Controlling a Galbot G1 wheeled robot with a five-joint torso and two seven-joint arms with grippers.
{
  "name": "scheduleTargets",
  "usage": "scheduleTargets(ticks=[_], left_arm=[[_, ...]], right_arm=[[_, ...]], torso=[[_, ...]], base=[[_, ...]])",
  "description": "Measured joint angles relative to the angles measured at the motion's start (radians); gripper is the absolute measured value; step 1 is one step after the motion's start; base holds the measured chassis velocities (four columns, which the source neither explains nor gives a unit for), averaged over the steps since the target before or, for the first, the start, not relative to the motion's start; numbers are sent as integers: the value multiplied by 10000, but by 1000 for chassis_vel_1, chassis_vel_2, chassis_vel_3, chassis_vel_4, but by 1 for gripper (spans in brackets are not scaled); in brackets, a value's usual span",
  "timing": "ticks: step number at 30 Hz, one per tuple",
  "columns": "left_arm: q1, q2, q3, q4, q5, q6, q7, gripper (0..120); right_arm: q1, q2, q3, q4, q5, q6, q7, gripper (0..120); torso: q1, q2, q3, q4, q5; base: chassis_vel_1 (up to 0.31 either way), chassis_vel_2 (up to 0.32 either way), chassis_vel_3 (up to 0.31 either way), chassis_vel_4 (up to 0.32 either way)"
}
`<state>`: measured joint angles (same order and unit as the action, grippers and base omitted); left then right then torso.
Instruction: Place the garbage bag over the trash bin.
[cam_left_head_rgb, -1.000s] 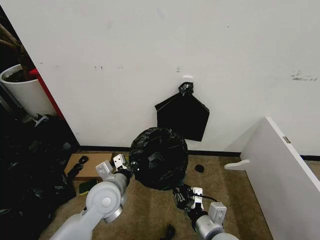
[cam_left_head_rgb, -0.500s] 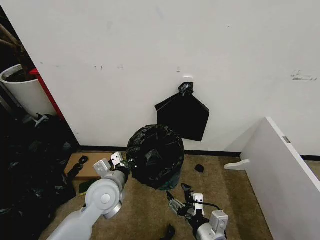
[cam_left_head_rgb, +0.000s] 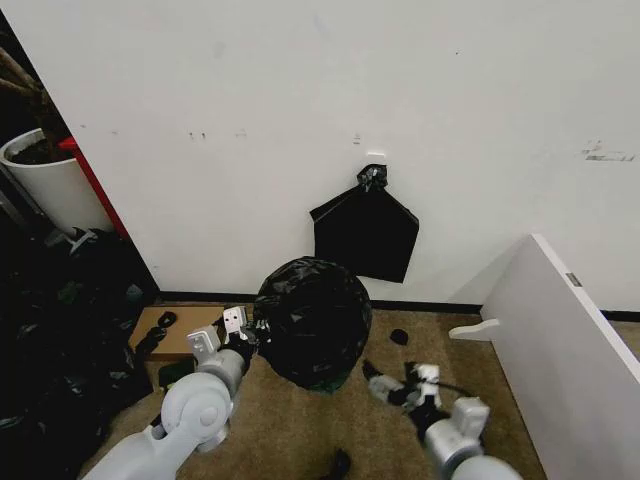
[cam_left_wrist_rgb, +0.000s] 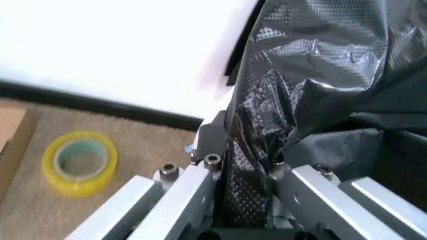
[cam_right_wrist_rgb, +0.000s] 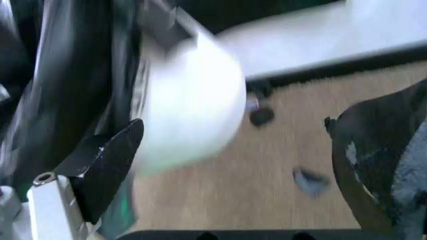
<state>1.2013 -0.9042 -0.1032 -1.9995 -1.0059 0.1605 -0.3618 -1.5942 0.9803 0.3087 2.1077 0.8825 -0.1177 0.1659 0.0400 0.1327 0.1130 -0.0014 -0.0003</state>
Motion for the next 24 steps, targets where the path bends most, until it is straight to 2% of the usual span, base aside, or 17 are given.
scheduleTargets(ticks=[4, 5, 6, 8, 11, 14, 15, 17, 20, 24], left_arm=[[-22, 36, 29, 379, 440, -328, 597, 0], [-24, 60, 56, 613, 984, -549, 821, 0], [-24, 60, 56, 613, 984, -549, 821, 0], [8, 132, 85, 866, 1718, -902, 1192, 0], [172, 230, 117, 1096, 2370, -1501, 1827, 0], [309, 228, 148, 1789, 3959, -2948, 2615, 0], [309, 228, 148, 1789, 3959, -2948, 2615, 0], [448, 241, 159, 2073, 4629, -3734, 3066, 0], [555, 278, 168, 2234, 4854, -4319, 3618, 0], [543, 336, 169, 2321, 4842, -4638, 3938, 0]], right_arm=[[26, -235, 795, -474, 996, 536, -1146, 100], [14, -266, 984, -441, 1313, 547, -1319, 100], [14, -266, 984, -441, 1313, 547, -1319, 100], [3, -336, 1229, -180, 1607, 439, -1531, 100], [214, -537, 1571, 149, 2064, -27, -1689, 100], [483, -945, 2035, 312, 2889, -973, -2217, 100], [483, -945, 2035, 312, 2889, -973, -2217, 100], [668, -1289, 2130, 340, 3129, -1516, -2615, 100], [1075, -1739, 2035, 142, 3259, -2034, -3023, 100], [1457, -2074, 1744, -138, 3341, -2315, -3352, 100]], torso=[[0, 0, 0, -5, 0], [0, 0, 0, -3, 0], [0, 0, 0, -3, 0], [0, 0, 0, -3, -1], [0, 0, -2, 0, 0], [0, 0, -1, -3, -5], [0, 0, -1, -3, -5], [0, 0, -1, 2, -1], [0, 0, -1, -2, -4], [0, 0, -1, -2, 1]], base=[[0, 0, 0, 0], [0, 0, 0, 0], [0, 0, 0, 0], [0, 0, 0, 0], [0, 0, 0, 0], [0, 0, 0, 0], [0, 0, 0, 0], [0, 0, 0, 0], [0, 0, 0, 0], [0, 0, 0, 0]])
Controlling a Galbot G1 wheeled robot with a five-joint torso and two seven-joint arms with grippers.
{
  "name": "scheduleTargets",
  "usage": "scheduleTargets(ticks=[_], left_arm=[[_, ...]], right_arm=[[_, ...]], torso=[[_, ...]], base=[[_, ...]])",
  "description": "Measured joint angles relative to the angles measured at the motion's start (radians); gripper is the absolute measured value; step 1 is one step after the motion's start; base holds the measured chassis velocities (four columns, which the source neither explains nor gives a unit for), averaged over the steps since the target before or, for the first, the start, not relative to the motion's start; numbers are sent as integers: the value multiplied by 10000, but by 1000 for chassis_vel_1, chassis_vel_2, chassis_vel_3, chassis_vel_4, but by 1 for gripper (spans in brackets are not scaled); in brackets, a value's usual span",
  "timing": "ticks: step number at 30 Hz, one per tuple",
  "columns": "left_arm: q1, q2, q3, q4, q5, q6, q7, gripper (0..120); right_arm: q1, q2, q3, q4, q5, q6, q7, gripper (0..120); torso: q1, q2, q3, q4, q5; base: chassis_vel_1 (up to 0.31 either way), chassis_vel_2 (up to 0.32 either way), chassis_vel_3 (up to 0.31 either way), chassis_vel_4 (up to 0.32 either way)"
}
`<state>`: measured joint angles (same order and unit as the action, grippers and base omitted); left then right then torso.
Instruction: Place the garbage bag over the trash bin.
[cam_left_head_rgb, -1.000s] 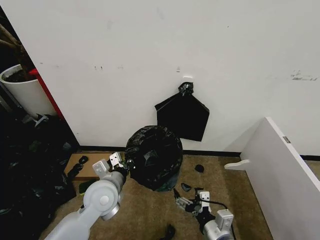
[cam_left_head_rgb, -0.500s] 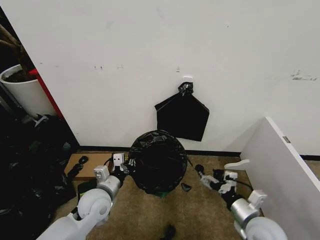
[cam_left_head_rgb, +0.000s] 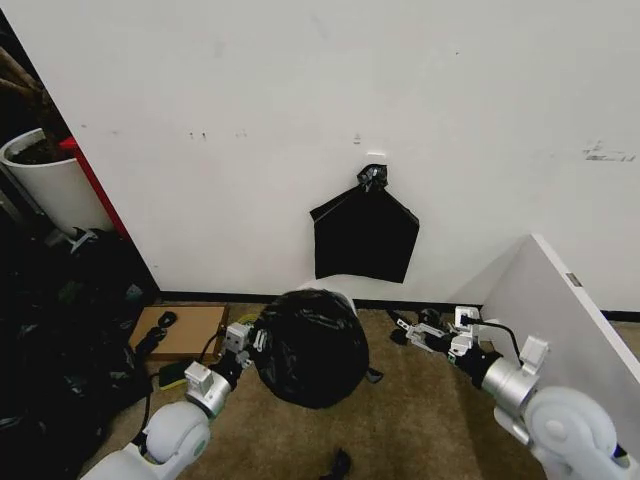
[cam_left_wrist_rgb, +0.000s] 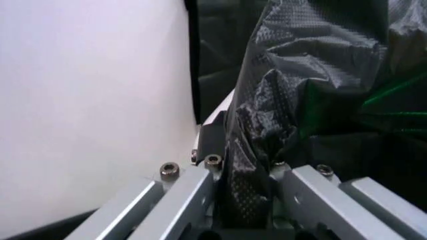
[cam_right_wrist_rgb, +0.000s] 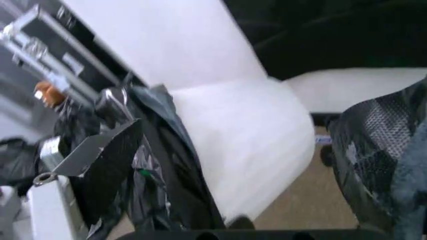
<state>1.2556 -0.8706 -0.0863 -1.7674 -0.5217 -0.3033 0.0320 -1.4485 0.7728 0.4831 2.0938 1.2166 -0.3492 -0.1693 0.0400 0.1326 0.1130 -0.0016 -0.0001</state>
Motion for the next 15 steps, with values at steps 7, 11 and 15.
scheduleTargets(ticks=[7, 11, 15], left_arm=[[-20, 134, 41, -71, -123, -460, 599, 0], [7, 262, 112, -209, -152, -535, 769, 0], [3, 328, 138, -221, -143, -534, 770, 0]], right_arm=[[967, -228, -874, -409, 118, -275, -304, 100], [1425, -245, -1157, -464, 367, -363, -284, 100], [1555, -260, -1196, -462, 575, -462, -279, 100]], torso=[[0, 0, 0, 0, -2], [0, 0, 0, 1, -3], [0, 0, 0, 0, -5]], base=[[0, 0, 0, 0], [0, 0, 0, 0], [0, 0, 0, 0]])
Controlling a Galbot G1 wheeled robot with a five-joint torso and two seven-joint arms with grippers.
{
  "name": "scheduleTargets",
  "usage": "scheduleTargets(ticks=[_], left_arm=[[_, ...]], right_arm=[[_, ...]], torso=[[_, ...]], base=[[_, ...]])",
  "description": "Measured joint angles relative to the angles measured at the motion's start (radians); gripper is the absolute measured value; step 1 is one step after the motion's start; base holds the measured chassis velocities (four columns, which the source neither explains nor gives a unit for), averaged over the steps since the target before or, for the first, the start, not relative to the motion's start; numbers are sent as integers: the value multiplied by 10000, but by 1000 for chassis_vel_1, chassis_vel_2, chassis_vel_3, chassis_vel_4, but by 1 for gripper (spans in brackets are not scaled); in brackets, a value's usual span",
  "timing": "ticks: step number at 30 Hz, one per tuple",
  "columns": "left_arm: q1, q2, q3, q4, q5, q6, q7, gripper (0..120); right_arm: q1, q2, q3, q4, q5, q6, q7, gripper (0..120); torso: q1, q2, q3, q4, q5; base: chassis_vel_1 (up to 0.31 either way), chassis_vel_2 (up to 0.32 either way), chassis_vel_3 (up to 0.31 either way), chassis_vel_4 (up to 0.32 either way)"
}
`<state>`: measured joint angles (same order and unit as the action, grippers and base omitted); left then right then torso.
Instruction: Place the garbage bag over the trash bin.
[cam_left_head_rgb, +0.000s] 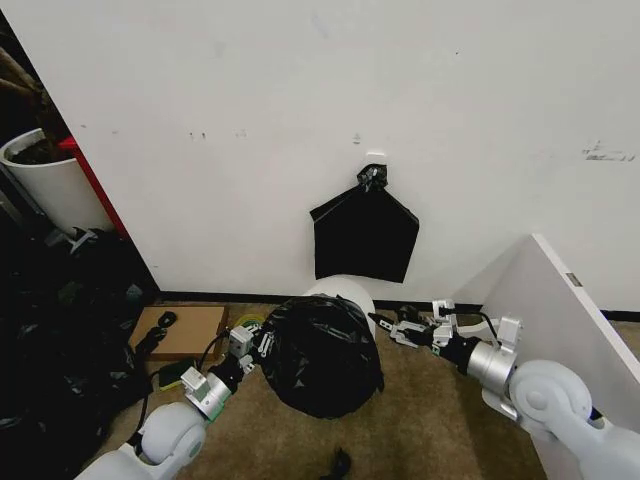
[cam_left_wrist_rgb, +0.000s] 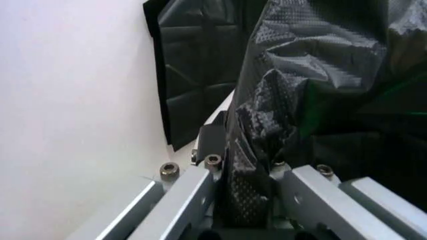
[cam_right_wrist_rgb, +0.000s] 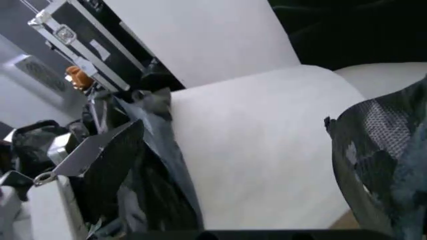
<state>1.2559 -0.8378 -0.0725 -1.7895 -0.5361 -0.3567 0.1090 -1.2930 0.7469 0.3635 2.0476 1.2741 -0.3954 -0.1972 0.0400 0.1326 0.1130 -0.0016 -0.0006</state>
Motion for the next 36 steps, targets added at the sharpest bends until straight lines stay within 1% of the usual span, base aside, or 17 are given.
scheduleTargets(ticks=[9, 16, 21, 22, 23, 24, 26, 27, 29, 30, 31, 36], left_arm=[[-21, 101, 62, -58, 12, 11, 22, 0], [-65, 198, 126, -160, -72, 56, 54, 0], [-90, 216, 144, -163, -35, 61, 89, 0], [-82, 202, 141, -197, -30, 61, 89, 0], [-82, 202, 141, -197, -30, 61, 89, 0], [-81, 191, 137, -254, -23, 61, 90, 0], [-79, 191, 137, -300, -15, 75, 73, 0], [-80, 189, 140, -321, -11, 89, 55, 0], [-83, 174, 151, -321, -2, 97, 26, 0], [-85, 167, 154, -320, 1, 99, 19, 0], [-85, 167, 154, -320, 1, 99, 19, 0], [-85, 142, 157, -316, 15, 106, -10, 0]], right_arm=[[127, -43, -114, 23, 177, -155, -74, 100], [145, -84, -180, 58, 145, -150, -96, 98], [160, -48, -261, 164, 149, -170, -128, 75], [158, -30, -261, 169, 158, -176, -139, 72], [158, -30, -261, 169, 158, -176, -139, 72], [152, -19, -261, 169, 163, -179, -153, 67], [139, -19, -257, 174, 161, -179, -174, 60], [126, -22, -256, 191, 142, -179, -207, 53], [105, -22, -257, 231, 99, -176, -231, 45], [88, -20, -256, 251, 72, -171, -239, 41], [88, -20, -256, 251, 72, -171, -239, 41], [-25, -48, -245, 336, -28, -113, -331, 21]], torso=[[0, 0, 0, 0, 1], [0, 0, 0, 0, 2], [0, 0, 0, 0, 1], [0, 0, 0, 1, 1], [0, 0, 0, 1, 1], [0, 0, 0, 0, 1], [0, 0, 0, -1, 2], [0, 0, 0, -1, 2], [0, 0, 0, 0, 1], [0, 0, 0, 0, 1], [0, 0, 0, 0, 1], [0, 0, 0, 0, 1]], base=[[0, 0, 0, 0], [0, 0, 0, 0], [0, 0, 0, 0], [0, 0, 0, 0], [0, 0, 0, 0], [0, 0, 0, 0], [0, 0, 0, 0], [0, 0, 0, 0], [0, 0, 0, 0], [0, 0, 0, 0], [0, 0, 0, 0], [0, 0, 0, 0]])
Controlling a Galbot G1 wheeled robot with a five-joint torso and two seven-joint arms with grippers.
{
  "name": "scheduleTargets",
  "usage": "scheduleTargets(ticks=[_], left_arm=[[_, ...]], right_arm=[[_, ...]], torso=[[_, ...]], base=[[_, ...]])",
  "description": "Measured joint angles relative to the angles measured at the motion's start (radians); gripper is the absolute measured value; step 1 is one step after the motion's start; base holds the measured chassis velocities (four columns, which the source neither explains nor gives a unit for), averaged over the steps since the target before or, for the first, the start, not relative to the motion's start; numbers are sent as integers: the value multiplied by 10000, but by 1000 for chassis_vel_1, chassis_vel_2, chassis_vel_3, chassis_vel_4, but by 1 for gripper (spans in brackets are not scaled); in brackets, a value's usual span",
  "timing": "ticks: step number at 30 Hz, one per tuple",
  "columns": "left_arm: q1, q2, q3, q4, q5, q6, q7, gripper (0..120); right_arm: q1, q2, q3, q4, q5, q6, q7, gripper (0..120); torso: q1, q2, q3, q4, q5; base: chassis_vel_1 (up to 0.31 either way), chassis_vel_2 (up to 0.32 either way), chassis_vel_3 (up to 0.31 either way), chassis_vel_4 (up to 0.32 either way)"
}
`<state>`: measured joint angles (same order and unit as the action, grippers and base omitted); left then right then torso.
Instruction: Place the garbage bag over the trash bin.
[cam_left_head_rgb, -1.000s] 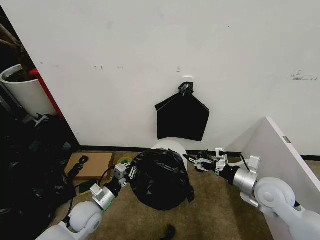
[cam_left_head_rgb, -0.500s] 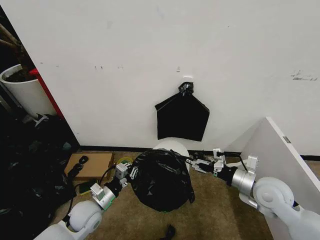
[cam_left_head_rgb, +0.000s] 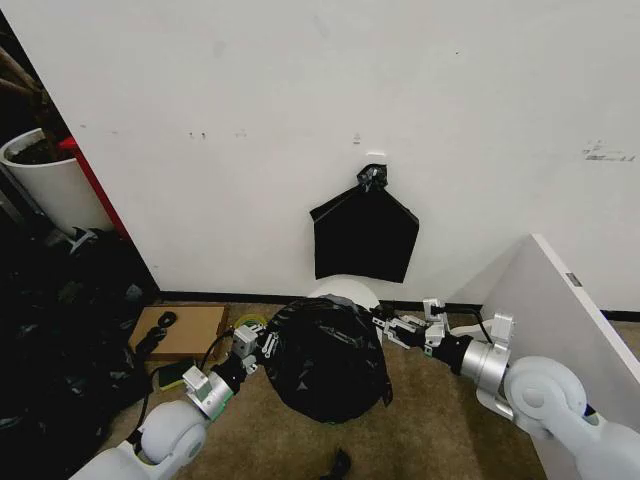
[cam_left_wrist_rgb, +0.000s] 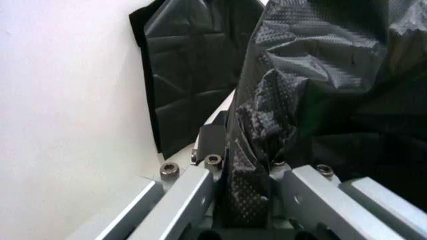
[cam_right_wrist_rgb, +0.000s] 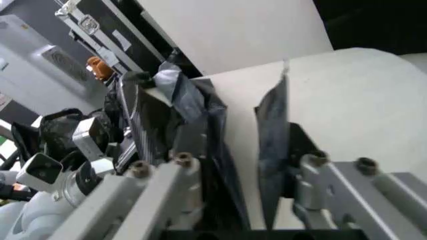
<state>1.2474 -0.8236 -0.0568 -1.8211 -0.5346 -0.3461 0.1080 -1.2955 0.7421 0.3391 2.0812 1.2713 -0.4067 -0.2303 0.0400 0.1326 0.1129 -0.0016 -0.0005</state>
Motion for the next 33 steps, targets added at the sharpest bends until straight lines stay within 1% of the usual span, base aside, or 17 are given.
scheduleTargets(ticks=[2, 3, 5, 7, 12, 20, 28, 33], left_arm=[[0, 0, 1, -3, 0, 6, -8, 0], [0, 0, 1, -3, 0, 6, -8, 0], [-1, 0, 4, -34, 0, 19, -22, 0], [-1, 5, 7, -72, -1, 23, -27, 0], [3, 38, 15, -138, -25, 31, -33, 0], [-53, 48, 61, -209, -22, 45, -23, 0], [-94, 8, 113, -218, 62, 40, 1, 0], [-130, -9, 132, -210, 85, 28, 3, 0]], right_arm=[[-14, -4, 5, 11, -17, 27, -21, 15], [-14, -4, 5, 11, -17, 27, -21, 15], [-23, 5, 5, 43, -50, 90, -23, 4], [-22, 30, -11, 54, -88, 150, -23, 0], [-3, 98, -31, 53, -151, 265, 31, 0], [248, 256, -80, -175, -286, 541, 526, 0], [306, 323, -211, -529, -1036, 564, 828, 0], [304, 401, -217, -581, -1074, 571, 907, 0]], torso=[[0, 0, 0, 0, 0], [0, 0, 0, 0, 0], [0, 0, 0, 0, 0], [0, 0, 0, 0, 0], [0, 0, 0, 0, 1], [0, 0, 0, 0, 1], [0, 0, 0, 0, 1], [0, 0, 0, 0, 1]], base=[[0, 0, 0, 0], [0, 0, 0, 0], [0, 0, 0, 0], [0, 0, 0, 0], [0, 0, 0, 0], [0, 0, 0, 0], [0, 0, 0, 0], [0, 0, 0, 0]])
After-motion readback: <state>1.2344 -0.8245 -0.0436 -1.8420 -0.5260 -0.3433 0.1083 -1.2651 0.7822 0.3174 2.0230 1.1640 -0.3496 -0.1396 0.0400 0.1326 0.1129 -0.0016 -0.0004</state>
